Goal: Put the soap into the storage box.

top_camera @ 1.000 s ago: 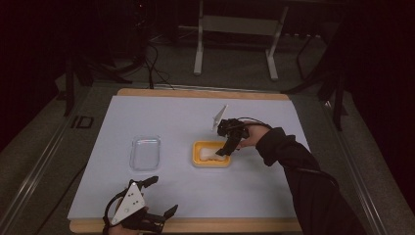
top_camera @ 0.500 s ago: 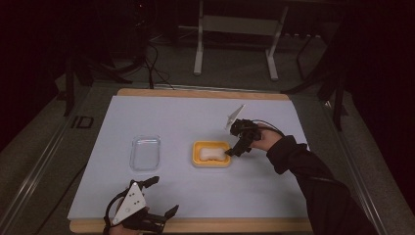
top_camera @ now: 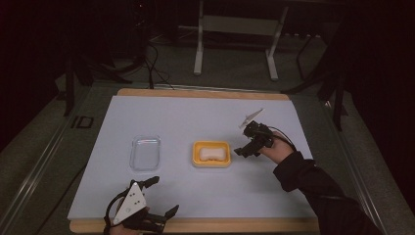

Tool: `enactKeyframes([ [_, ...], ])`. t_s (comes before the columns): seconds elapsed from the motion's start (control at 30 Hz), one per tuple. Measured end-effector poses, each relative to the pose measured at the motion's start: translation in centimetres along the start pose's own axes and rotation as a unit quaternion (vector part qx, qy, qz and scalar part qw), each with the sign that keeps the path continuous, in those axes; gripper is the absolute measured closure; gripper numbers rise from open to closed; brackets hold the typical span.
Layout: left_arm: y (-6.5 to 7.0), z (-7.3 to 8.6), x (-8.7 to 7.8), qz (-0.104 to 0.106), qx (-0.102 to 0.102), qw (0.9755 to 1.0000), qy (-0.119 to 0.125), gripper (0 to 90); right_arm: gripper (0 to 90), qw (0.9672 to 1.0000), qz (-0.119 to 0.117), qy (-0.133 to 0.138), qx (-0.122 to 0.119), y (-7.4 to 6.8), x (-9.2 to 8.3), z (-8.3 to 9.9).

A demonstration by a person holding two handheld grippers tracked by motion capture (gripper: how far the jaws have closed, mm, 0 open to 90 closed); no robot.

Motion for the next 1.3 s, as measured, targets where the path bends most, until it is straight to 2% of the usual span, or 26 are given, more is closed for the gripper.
enactKeyframes([
  [0.2, 0.0, 0.0, 0.0, 0.001, 0.002, 1.0000, -0.001, 0.8, 13.5, 0.9997, 0.013, 0.013, 0.016, -0.1, -0.4, 0.8],
  [0.33, 0.0, 0.0, 0.0, 0.000, 0.003, 1.0000, -0.002, 0.8, 13.5, 0.9983, 0.025, 0.043, 0.031, -0.4, -0.9, 2.0],
  [0.37, 0.0, 0.0, 0.0, 0.000, 0.003, 1.0000, -0.002, 0.8, 13.5, 0.9983, 0.025, 0.043, 0.031, -0.4, -0.9, 2.0],
  [0.47, 0.1, 0.0, 0.0, 0.001, 0.003, 1.0000, -0.001, 0.8, 13.3, 0.9954, 0.047, 0.073, 0.041, -0.5, -1.2, 3.2],
  [0.57, 0.0, 0.0, 0.0, 0.000, 0.001, 1.0000, -0.001, 0.8, 13.3, 0.9926, 0.041, 0.101, 0.053, -0.7, -1.3, 4.2],
  [0.77, 0.0, 0.0, 0.0, 0.001, 0.001, 1.0000, -0.001, 0.8, 13.4, 0.9889, 0.045, 0.126, 0.064, -1.2, -1.3, 5.9],
  [0.87, 0.1, 0.0, 0.1, 0.001, 0.001, 1.0000, -0.001, 0.8, 13.4, 0.9885, 0.052, 0.129, 0.059, -1.7, -1.4, 6.5],
  [1.0, 0.1, 0.0, 0.0, 0.001, 0.002, 1.0000, 0.000, 0.8, 13.3, 0.9896, 0.055, 0.122, 0.052, -2.4, -1.3, 7.3],
  [1.2, 0.1, 0.0, 0.0, 0.002, 0.002, 1.0000, -0.001, 0.8, 13.4, 0.9869, 0.055, 0.139, 0.061, -2.7, -1.7, 8.1],
  [1.23, 0.1, 0.0, 0.0, 0.002, 0.002, 1.0000, -0.001, 0.8, 13.4, 0.9888, 0.044, 0.130, 0.058, -2.8, -1.7, 8.3],
  [1.27, 0.1, 0.0, 0.0, 0.002, 0.002, 1.0000, -0.001, 0.8, 13.5, 0.9895, 0.054, 0.124, 0.052, -2.9, -1.8, 8.6],
  [1.3, 0.1, 0.0, 0.0, 0.003, 0.002, 1.0000, -0.001, 0.8, 13.5, 0.9887, 0.056, 0.128, 0.054, -3.0, -1.9, 8.8],
])
Point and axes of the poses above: each handheld gripper's, and its own axes: x roughly forward along the jaws, z roughly out of its underside, y roughly to its right, the point moved 5 cm from there along x, roughly forward along the jaws, and after that the axes turned 13 degrees about -z, right-handed, at the moved point
